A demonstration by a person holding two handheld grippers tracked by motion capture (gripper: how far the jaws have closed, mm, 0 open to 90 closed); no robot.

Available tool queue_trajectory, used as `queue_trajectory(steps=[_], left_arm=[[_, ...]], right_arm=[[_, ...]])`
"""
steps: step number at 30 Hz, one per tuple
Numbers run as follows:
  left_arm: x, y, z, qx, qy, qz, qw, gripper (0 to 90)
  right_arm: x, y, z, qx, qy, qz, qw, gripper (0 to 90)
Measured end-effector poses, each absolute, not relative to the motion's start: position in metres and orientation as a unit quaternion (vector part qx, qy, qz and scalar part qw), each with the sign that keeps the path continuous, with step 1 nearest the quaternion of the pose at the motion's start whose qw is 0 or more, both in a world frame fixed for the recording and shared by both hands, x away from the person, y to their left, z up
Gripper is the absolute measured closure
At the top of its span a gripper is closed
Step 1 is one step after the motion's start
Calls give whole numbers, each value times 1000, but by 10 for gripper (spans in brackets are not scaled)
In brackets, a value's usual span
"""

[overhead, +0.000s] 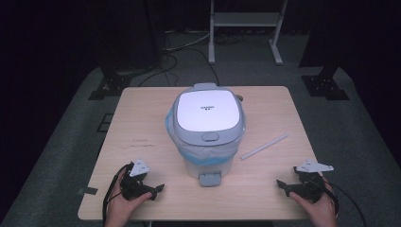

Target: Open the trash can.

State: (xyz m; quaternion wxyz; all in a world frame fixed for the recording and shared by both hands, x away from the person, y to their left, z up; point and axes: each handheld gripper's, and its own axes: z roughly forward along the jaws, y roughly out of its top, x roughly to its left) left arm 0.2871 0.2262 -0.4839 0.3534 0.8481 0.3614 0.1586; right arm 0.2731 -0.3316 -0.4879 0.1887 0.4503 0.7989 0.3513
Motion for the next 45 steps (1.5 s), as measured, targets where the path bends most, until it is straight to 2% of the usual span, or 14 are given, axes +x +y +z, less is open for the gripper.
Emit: queue_trajectory(steps=[3,12,14,15,20,24,31,33,45], left_arm=[[287,227,-484,847,362,161,356,4],[281,228,-482,843,345,162,380,246],[279,228,-482,841,345,159,385,268],[279,227,-482,839,347,156,388,318],[275,223,-481,831,358,145,401,390],[272,216,-479,831,351,134,410,520],[268,209,-473,826,344,130,427,610],[266,206,-471,824,343,125,433,672],[258,192,-464,821,330,116,452,736]], right_arm=[[273,-332,-488,450,799,351,189,96],[273,-332,-488,451,799,351,189,96],[273,-332,-488,451,799,351,189,96],[273,-332,-488,451,798,351,189,96],[273,-332,-488,452,798,351,190,96],[273,-332,-488,453,798,350,190,96],[273,-332,-488,453,798,350,190,96],[273,-332,-488,453,798,350,190,96],[273,-332,-488,453,798,350,190,96]])
